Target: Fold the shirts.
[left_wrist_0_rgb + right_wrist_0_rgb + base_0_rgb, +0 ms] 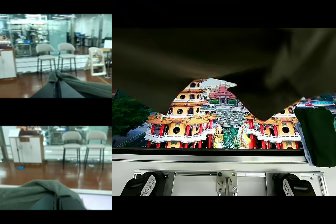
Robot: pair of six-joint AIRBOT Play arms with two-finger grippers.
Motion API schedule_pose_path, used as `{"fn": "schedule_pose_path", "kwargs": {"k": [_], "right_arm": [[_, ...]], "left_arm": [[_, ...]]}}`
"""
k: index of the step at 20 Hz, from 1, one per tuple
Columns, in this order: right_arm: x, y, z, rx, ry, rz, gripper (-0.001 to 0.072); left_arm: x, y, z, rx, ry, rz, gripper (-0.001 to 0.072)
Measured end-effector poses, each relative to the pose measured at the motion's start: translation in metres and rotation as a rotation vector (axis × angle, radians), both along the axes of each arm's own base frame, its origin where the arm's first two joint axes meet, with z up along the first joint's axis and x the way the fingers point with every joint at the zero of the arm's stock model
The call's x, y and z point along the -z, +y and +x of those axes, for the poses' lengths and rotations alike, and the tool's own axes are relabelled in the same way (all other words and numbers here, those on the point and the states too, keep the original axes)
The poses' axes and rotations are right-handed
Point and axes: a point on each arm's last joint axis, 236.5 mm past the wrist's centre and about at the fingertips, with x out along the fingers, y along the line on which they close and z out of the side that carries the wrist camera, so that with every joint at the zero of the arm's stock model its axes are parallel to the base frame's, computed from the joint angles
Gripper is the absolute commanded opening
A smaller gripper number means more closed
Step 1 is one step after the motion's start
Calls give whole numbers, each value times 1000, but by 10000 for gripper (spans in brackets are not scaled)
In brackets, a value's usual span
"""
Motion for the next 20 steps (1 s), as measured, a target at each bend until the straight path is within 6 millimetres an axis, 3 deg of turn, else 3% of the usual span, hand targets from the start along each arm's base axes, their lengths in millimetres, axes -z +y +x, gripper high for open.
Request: {"fn": "schedule_pose_path", "kwargs": {"k": [2,5,7,9,12,16,20], "right_arm": [[12,-4,-14,26,49,-12,58],[35,-11,-12,54,149,-23,58],[51,-15,2,63,224,-13,58],[82,-19,28,65,361,7,57],[159,-24,83,60,664,42,58],[290,-28,163,48,1031,108,58],[403,-10,243,-16,1184,258,59]], "left_arm": [[14,9,-10,-58,53,8,40],[52,24,-1,-121,202,5,40],[83,35,16,-145,312,-6,39],[118,44,41,-152,430,-24,39],[186,60,95,-155,647,-62,40],[312,86,174,-163,1013,-116,39],[436,101,238,-146,1302,-186,40]]}}
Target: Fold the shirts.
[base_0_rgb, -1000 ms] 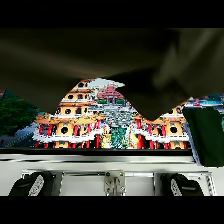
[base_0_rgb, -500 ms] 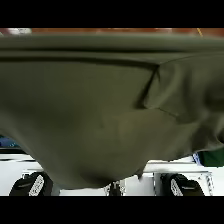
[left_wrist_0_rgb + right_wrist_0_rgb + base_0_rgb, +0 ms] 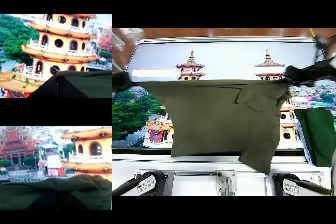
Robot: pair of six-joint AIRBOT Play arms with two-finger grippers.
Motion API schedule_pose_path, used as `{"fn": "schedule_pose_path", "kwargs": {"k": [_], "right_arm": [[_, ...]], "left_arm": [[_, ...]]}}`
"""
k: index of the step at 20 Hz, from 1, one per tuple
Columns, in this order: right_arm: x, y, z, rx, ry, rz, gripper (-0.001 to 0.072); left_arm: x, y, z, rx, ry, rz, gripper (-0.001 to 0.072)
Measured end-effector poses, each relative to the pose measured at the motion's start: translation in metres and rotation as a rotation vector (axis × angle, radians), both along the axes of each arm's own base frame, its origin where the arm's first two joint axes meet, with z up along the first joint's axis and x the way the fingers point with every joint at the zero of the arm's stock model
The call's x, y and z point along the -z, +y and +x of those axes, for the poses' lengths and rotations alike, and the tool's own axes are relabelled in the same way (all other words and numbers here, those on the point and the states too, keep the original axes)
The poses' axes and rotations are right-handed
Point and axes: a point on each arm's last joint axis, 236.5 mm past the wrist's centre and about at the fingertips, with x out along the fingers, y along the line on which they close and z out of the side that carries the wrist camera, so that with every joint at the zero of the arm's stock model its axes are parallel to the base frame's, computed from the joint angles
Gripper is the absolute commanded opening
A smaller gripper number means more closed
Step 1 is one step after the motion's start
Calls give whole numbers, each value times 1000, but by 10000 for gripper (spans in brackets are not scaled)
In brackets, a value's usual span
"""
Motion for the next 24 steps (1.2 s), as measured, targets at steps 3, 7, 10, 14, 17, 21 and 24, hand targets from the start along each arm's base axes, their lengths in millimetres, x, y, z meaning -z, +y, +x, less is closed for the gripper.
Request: {"fn": "schedule_pose_path", "kwargs": {"k": [3,7,10,14,17,21,24], "right_arm": [[57,19,40,37,29,117,59],[111,48,58,27,80,173,359],[119,59,59,3,86,184,598],[94,22,26,-71,143,80,597],[86,-43,-34,-62,290,-82,597],[95,-86,-114,58,412,-53,598],[108,-77,-138,130,404,70,597]], "left_arm": [[78,-2,31,-17,137,-92,40],[143,-17,50,-44,232,-225,147],[160,-30,55,-53,269,-308,657],[163,-20,24,19,399,-305,459],[173,-5,-39,58,591,-316,519],[202,-14,-118,26,711,-461,667],[224,-39,-150,-1,724,-596,665]]}}
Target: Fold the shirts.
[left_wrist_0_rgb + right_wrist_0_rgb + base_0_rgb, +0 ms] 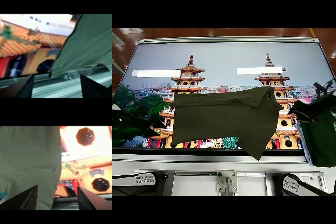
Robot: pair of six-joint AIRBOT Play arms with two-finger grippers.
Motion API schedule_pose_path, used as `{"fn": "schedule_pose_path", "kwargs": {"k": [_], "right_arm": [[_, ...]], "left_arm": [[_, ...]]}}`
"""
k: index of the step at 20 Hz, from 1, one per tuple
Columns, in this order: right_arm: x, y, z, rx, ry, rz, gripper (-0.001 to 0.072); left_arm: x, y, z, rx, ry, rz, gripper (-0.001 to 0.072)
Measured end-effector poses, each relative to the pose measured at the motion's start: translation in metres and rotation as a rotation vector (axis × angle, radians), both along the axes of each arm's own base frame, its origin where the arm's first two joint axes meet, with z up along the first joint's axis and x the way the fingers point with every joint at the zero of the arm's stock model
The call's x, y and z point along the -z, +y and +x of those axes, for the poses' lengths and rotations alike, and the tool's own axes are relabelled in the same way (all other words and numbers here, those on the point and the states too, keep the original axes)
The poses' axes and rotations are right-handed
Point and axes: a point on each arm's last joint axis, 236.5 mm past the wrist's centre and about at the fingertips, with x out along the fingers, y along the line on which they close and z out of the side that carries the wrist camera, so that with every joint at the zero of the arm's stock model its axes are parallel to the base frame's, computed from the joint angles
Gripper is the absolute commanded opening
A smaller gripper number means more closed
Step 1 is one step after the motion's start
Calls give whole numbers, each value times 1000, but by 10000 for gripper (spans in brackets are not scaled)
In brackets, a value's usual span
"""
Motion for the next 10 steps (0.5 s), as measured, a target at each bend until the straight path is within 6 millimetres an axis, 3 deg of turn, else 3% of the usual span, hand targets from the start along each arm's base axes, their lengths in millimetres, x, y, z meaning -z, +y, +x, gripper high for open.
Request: {"fn": "schedule_pose_path", "kwargs": {"k": [3,7,9,10], "right_arm": [[6,9,-5,47,-24,53,597],[9,12,-7,71,-37,76,597],[9,11,-7,79,-40,79,598],[10,12,-7,80,-42,79,597]], "left_arm": [[17,-22,-16,-46,9,-56,662],[26,-38,-22,-63,10,-77,654],[29,-46,-23,-63,10,-85,533],[32,-50,-23,-63,8,-83,522]]}}
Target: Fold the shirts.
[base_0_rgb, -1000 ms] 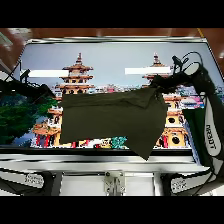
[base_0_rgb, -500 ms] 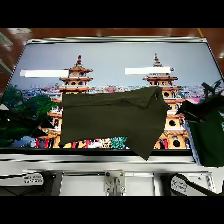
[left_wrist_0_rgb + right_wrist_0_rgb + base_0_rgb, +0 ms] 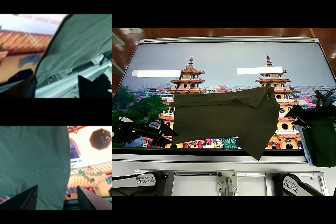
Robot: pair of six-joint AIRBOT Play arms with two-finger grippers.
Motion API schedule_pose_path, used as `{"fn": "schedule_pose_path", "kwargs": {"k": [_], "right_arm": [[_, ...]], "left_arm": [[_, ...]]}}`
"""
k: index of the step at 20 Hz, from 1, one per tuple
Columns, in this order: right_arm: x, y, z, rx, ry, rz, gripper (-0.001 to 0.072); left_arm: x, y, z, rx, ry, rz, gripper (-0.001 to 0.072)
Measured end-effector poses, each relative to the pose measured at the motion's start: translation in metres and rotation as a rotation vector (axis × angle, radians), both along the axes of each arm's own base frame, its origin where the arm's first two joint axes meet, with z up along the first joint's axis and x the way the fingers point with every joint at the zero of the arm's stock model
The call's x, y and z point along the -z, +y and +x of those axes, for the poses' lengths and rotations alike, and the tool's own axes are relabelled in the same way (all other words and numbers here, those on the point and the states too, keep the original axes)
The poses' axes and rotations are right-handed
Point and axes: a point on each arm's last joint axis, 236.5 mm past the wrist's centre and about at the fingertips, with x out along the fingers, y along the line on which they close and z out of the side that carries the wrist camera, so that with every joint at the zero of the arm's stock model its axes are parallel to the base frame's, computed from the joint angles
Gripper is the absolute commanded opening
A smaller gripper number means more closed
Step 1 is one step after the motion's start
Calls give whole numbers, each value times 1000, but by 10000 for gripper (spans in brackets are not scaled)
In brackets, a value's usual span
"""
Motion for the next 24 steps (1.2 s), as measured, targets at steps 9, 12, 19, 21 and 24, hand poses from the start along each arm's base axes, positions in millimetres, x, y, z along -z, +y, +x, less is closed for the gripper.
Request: {"fn": "schedule_pose_path", "kwargs": {"k": [9,12,19,21,24], "right_arm": [[25,11,-21,21,72,37,596],[46,17,-34,44,104,55,595],[88,35,-39,98,124,133,595],[96,39,-29,122,101,167,514],[102,43,-20,152,84,200,489]], "left_arm": [[10,-23,-2,42,-24,21,40],[6,-20,2,42,-58,34,40],[-6,-15,5,41,-100,22,40],[-10,-17,1,54,-99,4,40],[-14,-18,0,73,-103,-13,40]]}}
